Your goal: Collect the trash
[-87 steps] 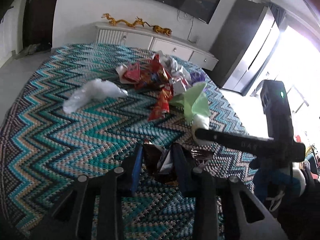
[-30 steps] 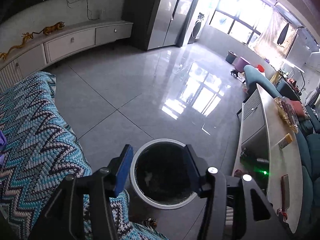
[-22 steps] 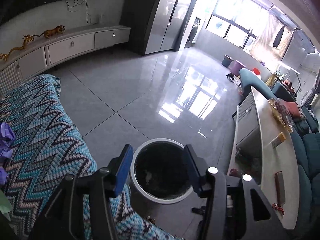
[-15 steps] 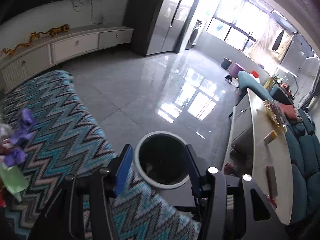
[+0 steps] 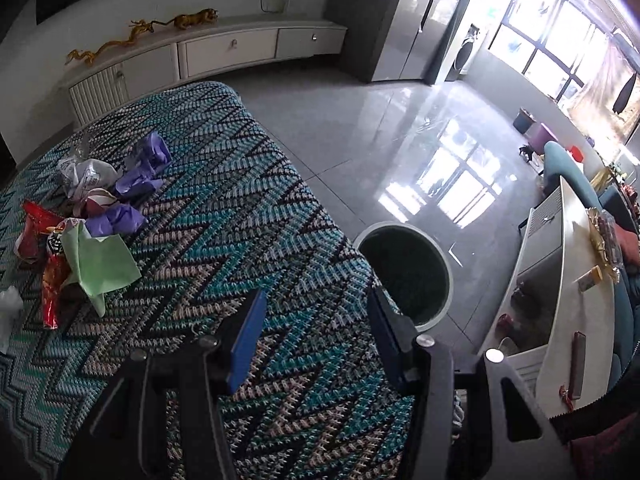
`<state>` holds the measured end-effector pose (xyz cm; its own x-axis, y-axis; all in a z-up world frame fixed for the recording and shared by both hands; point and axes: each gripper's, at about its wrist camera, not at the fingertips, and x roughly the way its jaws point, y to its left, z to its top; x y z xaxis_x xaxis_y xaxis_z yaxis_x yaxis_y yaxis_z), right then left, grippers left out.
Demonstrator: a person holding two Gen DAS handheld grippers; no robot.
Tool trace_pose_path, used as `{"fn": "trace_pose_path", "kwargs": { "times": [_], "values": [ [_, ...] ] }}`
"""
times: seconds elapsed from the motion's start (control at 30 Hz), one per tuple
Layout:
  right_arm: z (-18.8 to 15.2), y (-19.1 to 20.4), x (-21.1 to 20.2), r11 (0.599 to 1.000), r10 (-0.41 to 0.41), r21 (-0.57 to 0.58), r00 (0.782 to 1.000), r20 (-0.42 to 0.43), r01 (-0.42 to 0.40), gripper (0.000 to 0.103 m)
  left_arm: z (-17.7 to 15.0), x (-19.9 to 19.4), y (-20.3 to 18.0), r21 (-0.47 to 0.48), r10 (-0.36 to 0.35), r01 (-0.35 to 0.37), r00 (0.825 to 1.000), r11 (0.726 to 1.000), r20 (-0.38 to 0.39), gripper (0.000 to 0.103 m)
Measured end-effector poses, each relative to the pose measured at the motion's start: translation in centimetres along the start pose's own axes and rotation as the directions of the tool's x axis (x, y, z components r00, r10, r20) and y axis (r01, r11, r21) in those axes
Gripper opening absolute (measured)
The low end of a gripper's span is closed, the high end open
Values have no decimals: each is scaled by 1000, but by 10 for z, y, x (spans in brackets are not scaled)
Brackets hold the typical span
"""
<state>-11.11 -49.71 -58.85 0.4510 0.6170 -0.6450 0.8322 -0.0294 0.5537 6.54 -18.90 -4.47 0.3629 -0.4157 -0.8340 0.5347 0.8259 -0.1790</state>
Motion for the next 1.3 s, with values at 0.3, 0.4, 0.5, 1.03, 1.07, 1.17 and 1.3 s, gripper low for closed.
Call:
{"fn": "trace_pose_path", "kwargs": {
  "times": [0.3,0.4,0.5,1.03,1.07,1.17,1.3],
  "values": [
    [-1,-28,6,995,-41,97,998,50,36,18,-3,5,-2,10,3,-2,1000,1000,-27,51],
    [-6,-25,-3,996,-56,73,997,58,52,9,-5,2,1,-2,-2,2,1000,1000,-21,51],
    [-16,-13,-23,995,-102,7,992,69,102,7,-7,-3,3,-3,-13,13,1000,1000,-5,51],
    [-134,140,-242,830,59,-509,872,485,227,7,-28,-74,29,-19,-51,56,980,998,193,51],
    [-142,159,-255,805,91,-544,857,507,236,7,-30,-83,37,-35,-36,45,975,998,218,51],
    [-150,216,-278,736,150,-615,818,556,283,11,-36,-115,63,-93,27,1,955,996,297,51],
    [-147,266,-285,703,137,-615,781,609,357,46,-51,-174,100,-176,121,-52,906,983,406,51]
  ]
}}
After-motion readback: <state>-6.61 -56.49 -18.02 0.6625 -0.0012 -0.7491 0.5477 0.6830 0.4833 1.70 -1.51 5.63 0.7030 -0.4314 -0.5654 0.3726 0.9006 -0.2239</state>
